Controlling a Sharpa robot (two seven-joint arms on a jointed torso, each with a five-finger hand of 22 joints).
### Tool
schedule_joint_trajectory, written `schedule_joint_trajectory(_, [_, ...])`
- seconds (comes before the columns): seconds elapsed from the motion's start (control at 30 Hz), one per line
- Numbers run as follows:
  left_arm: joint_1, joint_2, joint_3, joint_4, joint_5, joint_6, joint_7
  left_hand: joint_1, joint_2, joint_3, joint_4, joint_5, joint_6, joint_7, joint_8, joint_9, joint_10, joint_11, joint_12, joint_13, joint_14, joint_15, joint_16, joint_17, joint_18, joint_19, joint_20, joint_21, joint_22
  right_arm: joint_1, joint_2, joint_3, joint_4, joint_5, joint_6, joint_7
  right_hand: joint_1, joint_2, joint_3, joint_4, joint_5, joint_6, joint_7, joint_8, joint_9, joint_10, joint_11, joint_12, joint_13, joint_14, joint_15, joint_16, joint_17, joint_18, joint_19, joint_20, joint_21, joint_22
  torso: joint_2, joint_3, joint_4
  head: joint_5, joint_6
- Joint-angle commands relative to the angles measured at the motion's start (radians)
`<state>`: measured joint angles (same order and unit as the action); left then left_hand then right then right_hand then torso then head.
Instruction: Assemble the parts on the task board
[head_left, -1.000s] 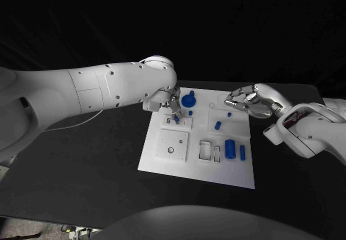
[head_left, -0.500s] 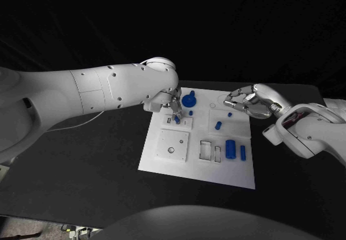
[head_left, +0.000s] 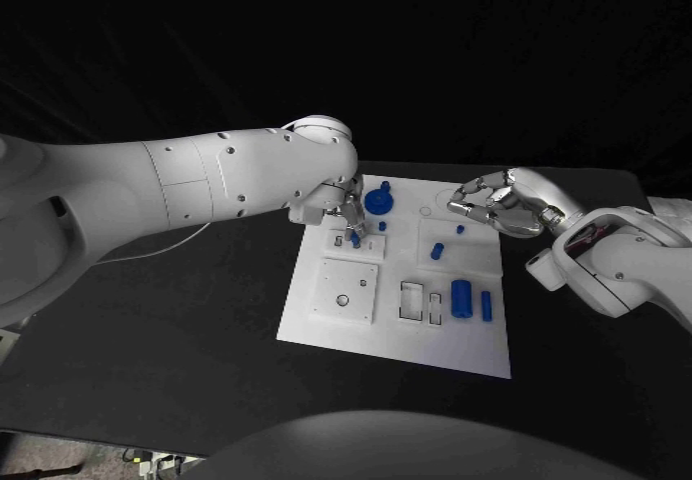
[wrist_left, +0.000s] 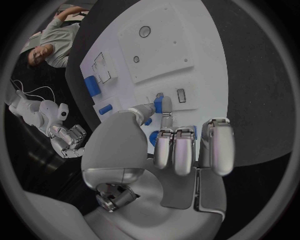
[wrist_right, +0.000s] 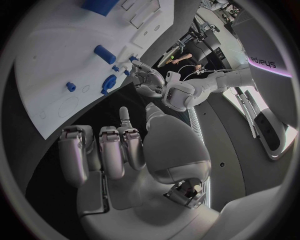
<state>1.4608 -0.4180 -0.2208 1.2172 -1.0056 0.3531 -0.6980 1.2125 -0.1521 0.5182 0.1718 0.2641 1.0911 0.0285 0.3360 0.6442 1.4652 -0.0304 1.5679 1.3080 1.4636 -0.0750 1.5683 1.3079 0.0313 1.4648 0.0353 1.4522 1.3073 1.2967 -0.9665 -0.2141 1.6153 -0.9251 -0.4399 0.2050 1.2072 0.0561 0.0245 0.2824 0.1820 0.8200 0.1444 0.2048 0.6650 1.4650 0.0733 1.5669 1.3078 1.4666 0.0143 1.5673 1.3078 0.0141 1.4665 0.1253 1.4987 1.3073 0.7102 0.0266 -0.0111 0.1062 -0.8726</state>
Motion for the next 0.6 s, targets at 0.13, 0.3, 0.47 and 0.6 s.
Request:
schedule_joint_trajectory(0.13, [-0.002, 0.002, 0.0, 0.003, 0.013, -0.003, -0.148, -0.001, 0.014, 0.053, -0.052, -0.008, -0.01, 0.002, -0.01, 0.0, 0.106, -0.007, 0.003, 0.263, 0.107, -0.006, 0.003, 0.263, 0.003, 0.023, -0.003, -0.013, 0.217, -0.001, 0.001, 0.0, 0.0, -0.011, 0.01, 0.007, 0.008, -0.001, -0.005, -0.001, 0.001, 0.008, -0.001, 0.004, 0.001, 0.106, 0.004, 0.004, 0.263, 0.104, 0.006, 0.003, 0.263, 0.01, 0.038, 0.006, -0.005, 0.232, 0.0, 0.0002, -0.0005, 0.0, 0.0])
schedule_joint_trajectory(0.3, [-0.002, 0.001, 0.0, 0.004, 0.015, -0.003, -0.148, -0.002, 0.015, 0.053, -0.052, -0.009, -0.011, 0.002, -0.011, -0.001, 0.106, -0.007, 0.003, 0.263, 0.107, -0.006, 0.003, 0.263, 0.003, 0.023, -0.003, -0.013, 0.217, -0.001, -0.001, 0.0, 0.0, -0.011, 0.011, 0.005, 0.008, -0.001, -0.005, -0.001, 0.001, 0.008, -0.001, 0.004, 0.001, 0.106, 0.004, 0.004, 0.263, 0.104, 0.006, 0.003, 0.263, 0.01, 0.038, 0.006, -0.005, 0.232, 0.0, 0.0004, -0.0005, 0.0, 0.0])
schedule_joint_trajectory(0.47, [-0.003, 0.0, -0.001, 0.007, 0.016, 0.0, -0.148, -0.003, 0.015, 0.053, -0.053, -0.009, -0.011, 0.002, -0.012, -0.001, 0.106, -0.006, 0.003, 0.263, 0.107, -0.006, 0.003, 0.263, 0.003, 0.023, -0.003, -0.013, 0.217, -0.002, -0.001, 0.0, -0.001, -0.011, 0.012, 0.004, 0.009, 0.0, -0.005, -0.001, 0.001, 0.008, -0.001, 0.004, 0.001, 0.106, 0.003, 0.004, 0.263, 0.104, 0.006, 0.003, 0.263, 0.01, 0.037, 0.006, -0.005, 0.232, 0.0, 0.0001, 0.0001, 0.0, 0.0])
schedule_joint_trajectory(0.6, [-0.003, -0.002, -0.001, 0.012, 0.019, 0.004, -0.15, -0.003, 0.016, 0.055, -0.057, -0.009, -0.012, 0.002, -0.015, -0.002, 0.106, -0.006, 0.003, 0.263, 0.107, -0.006, 0.003, 0.263, 0.003, 0.022, -0.002, -0.014, 0.217, -0.002, -0.001, 0.0, -0.001, -0.011, 0.013, 0.004, 0.01, 0.0, -0.005, -0.001, 0.001, 0.009, -0.001, 0.004, 0.001, 0.106, 0.003, 0.004, 0.263, 0.104, 0.006, 0.003, 0.263, 0.01, 0.037, 0.006, -0.005, 0.232, 0.0, -0.0001, 0.0002, 0.0, 0.0])
